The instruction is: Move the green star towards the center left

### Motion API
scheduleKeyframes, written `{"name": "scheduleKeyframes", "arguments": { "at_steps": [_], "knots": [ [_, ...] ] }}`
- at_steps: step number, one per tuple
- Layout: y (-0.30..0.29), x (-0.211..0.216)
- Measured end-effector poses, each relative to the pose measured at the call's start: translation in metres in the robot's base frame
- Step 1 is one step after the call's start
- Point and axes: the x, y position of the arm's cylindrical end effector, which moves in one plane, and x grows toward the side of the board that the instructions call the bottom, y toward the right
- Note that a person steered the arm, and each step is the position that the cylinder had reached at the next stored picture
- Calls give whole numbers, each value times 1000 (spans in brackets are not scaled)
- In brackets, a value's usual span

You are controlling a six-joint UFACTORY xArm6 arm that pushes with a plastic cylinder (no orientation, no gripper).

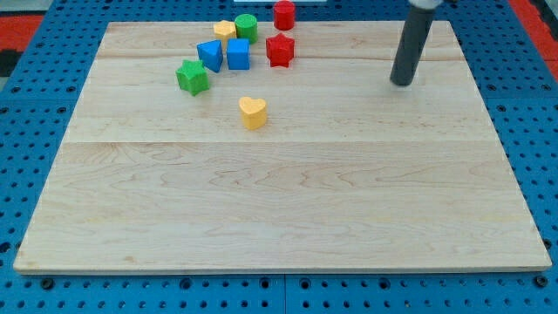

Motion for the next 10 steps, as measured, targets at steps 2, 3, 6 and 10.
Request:
{"name": "scheduleKeyframes", "arguments": {
  "at_steps": [2,3,6,10],
  "knots": [
    [-169,8],
    [-214,-17],
    [-291,-43],
    [-357,-19]
  ]
}}
